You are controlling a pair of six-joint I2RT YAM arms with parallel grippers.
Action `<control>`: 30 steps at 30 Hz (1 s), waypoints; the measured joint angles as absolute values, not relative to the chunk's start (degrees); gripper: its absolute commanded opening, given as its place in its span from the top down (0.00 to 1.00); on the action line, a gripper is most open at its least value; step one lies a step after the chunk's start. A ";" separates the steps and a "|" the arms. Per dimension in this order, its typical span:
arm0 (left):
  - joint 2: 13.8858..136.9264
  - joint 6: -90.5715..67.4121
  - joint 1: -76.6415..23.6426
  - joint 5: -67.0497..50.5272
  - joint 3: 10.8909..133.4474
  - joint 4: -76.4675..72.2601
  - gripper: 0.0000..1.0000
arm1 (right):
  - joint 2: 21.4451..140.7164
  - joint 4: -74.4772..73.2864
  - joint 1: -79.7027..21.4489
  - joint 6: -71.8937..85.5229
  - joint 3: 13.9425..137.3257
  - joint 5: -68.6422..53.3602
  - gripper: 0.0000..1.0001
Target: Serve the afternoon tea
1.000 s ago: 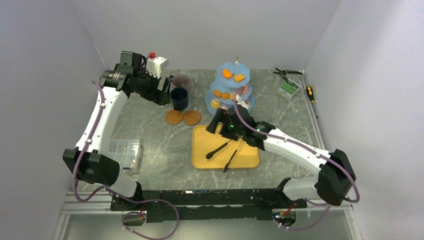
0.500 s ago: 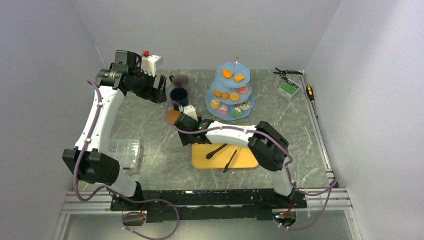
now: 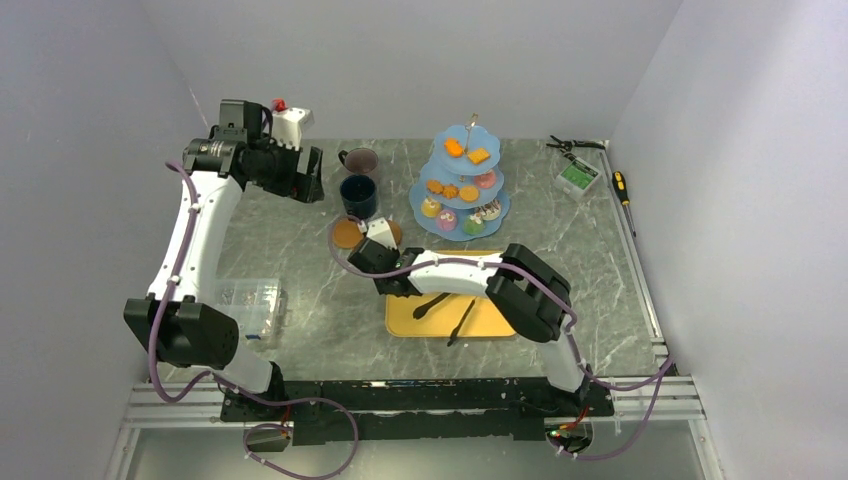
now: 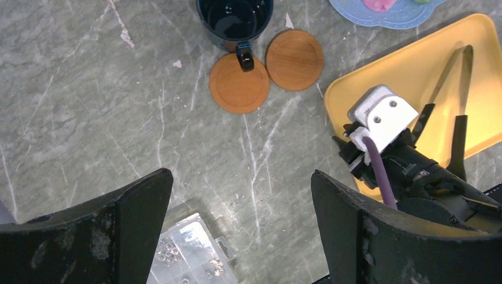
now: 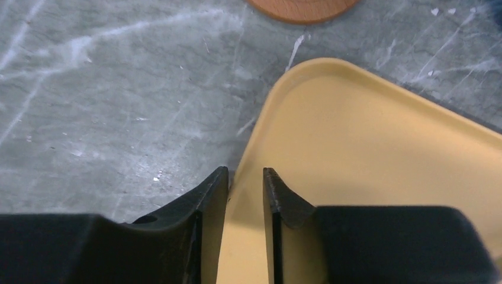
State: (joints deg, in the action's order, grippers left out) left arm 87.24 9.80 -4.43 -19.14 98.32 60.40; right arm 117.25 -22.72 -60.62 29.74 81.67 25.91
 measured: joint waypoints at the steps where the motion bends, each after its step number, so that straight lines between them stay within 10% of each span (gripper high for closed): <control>1: 87.26 9.82 -4.23 -19.00 98.19 60.25 0.07 | 117.19 -21.67 -60.55 29.85 80.77 26.00 0.79; 22: 88.23 19.88 -3.73 -17.08 82.56 55.48 0.06 | 92.09 -19.07 -45.56 29.87 49.23 24.38 0.87; 30: 89.49 21.34 -3.95 -17.96 77.49 52.07 0.06 | 83.92 -19.86 -42.11 27.99 46.54 23.90 0.72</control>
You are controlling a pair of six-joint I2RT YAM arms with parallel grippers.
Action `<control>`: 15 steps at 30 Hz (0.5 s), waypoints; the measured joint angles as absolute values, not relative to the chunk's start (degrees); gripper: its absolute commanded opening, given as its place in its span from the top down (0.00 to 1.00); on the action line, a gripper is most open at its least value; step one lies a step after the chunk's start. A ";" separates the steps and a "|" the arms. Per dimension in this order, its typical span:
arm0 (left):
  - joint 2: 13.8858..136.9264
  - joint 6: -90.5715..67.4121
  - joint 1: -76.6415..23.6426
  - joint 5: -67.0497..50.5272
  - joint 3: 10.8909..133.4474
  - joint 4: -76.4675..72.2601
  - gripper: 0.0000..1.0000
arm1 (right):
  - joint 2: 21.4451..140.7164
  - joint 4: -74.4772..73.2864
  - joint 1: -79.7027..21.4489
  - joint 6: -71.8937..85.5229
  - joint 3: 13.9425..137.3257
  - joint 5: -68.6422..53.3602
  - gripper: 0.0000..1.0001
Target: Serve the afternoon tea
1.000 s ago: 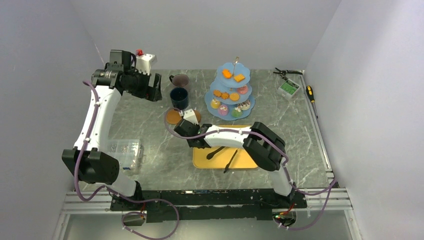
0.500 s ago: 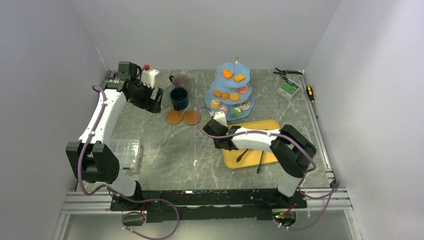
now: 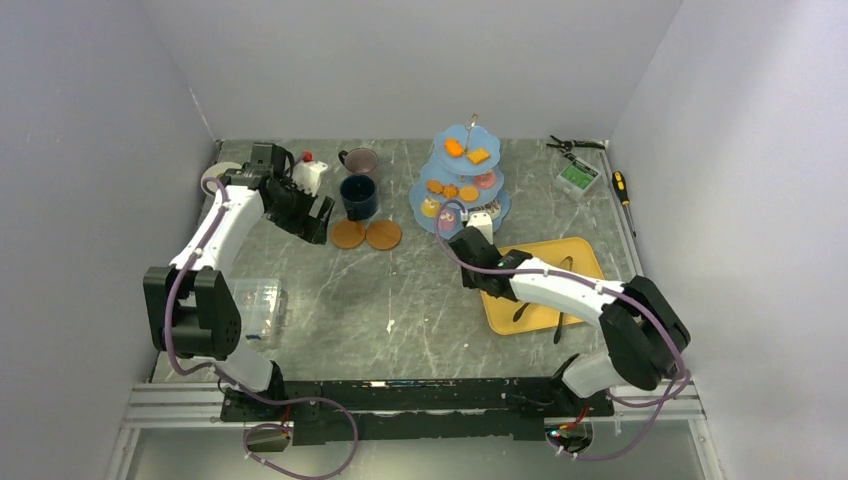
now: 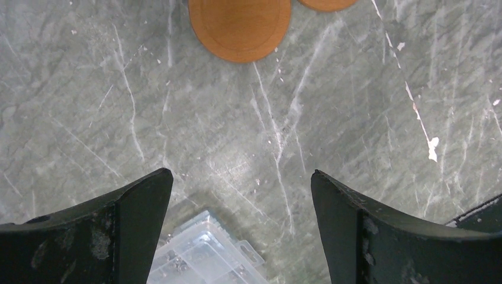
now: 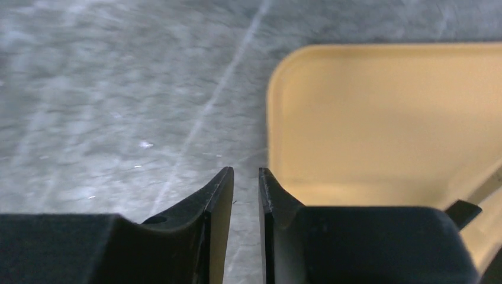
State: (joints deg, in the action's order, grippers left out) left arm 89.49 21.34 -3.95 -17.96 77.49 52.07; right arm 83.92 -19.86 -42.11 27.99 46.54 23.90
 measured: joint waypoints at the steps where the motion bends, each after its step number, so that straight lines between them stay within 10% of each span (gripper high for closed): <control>1: 90.08 21.32 -3.99 -17.91 77.17 51.11 0.06 | 83.02 -19.05 -42.83 27.38 46.57 23.88 0.70; 15: 96.20 21.28 -3.73 -15.44 74.63 42.87 0.06 | 106.59 -3.92 -50.70 12.64 73.58 20.23 0.77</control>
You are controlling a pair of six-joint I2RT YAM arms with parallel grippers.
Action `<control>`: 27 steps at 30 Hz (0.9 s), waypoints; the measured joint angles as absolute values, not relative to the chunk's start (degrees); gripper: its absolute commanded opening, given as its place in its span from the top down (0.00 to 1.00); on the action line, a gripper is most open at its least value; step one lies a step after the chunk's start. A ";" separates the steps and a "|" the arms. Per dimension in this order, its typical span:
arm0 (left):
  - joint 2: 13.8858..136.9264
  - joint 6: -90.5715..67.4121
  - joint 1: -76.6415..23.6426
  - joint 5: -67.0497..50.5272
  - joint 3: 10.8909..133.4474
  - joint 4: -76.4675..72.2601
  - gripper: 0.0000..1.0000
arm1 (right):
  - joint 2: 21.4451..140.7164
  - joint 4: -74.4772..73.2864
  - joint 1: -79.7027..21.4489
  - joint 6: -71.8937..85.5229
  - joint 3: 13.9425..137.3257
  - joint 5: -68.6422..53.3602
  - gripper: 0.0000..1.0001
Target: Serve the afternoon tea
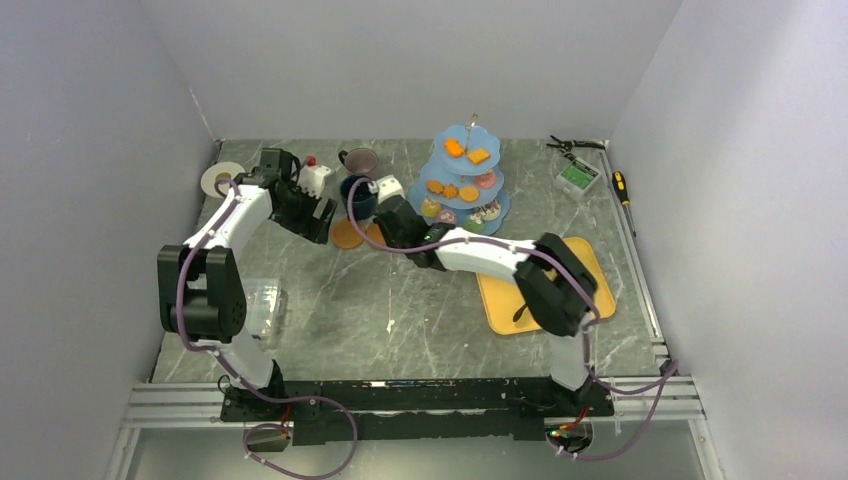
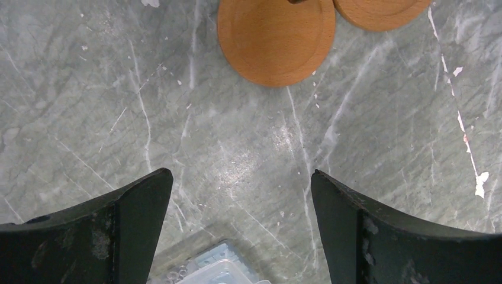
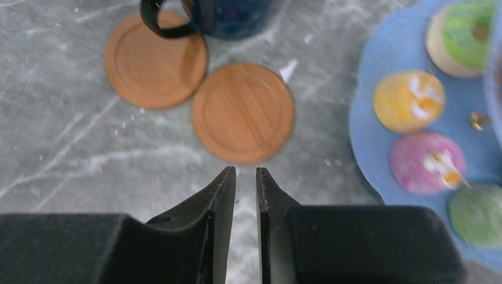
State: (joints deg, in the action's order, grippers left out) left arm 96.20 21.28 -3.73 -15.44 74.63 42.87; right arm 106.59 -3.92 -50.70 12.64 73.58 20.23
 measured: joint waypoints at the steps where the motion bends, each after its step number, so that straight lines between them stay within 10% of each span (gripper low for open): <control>1: 96.20 21.26 -3.57 -15.44 74.63 42.50 0.06 | 109.25 -3.38 -50.81 11.86 76.03 19.94 0.78; 11: 97.97 18.61 1.08 -16.25 77.41 42.61 0.06 | 125.32 -2.11 -50.70 9.17 89.12 17.65 0.86; 27: 100.33 17.34 2.04 -16.71 77.03 37.93 0.06 | 117.69 4.93 -50.24 14.48 72.18 20.56 0.92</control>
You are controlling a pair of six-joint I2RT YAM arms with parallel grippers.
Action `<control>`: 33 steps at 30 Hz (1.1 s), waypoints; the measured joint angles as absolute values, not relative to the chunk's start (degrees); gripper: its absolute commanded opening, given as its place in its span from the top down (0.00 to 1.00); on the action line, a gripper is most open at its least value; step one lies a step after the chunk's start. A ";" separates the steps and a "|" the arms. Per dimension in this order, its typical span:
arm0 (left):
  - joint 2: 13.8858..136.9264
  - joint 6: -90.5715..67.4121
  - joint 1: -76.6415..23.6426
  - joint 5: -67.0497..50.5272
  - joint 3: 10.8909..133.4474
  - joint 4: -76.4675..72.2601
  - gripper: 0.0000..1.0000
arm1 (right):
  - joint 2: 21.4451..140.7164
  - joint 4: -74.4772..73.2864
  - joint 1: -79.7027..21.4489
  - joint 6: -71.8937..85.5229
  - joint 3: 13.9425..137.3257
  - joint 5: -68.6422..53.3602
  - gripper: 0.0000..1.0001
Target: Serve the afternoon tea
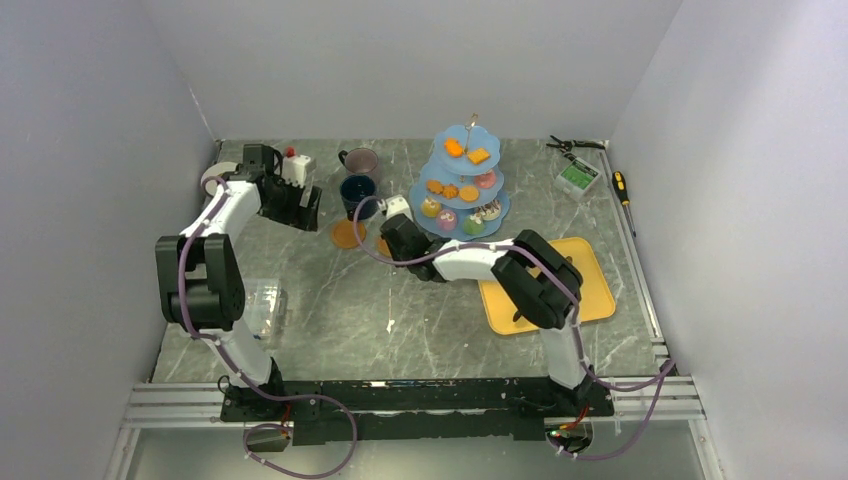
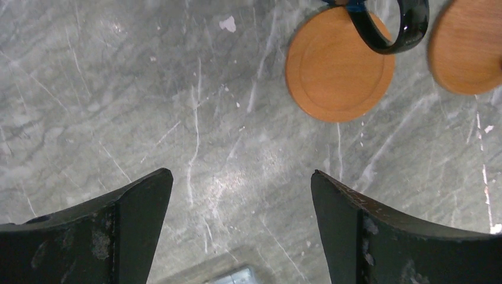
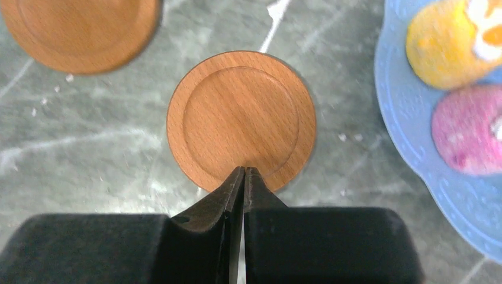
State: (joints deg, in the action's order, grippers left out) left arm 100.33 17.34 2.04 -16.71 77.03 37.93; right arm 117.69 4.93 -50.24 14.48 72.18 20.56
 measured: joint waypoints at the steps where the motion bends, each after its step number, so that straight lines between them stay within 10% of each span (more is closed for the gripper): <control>1: 100.33 17.54 2.00 -16.75 76.69 37.01 0.06 | 117.16 4.89 -50.24 14.66 71.59 20.75 0.93; 16: 101.27 19.84 -5.50 -10.00 71.35 25.87 0.06 | 95.46 3.20 -50.06 21.67 44.75 27.29 0.94; 33: 104.90 23.31 -12.01 0.84 65.80 13.69 0.06 | 79.48 -0.45 -50.98 22.33 42.48 29.78 0.92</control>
State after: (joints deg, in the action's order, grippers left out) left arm 104.90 23.31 -12.01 0.84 65.80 13.69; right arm 79.48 -0.45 -50.98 22.33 42.48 29.78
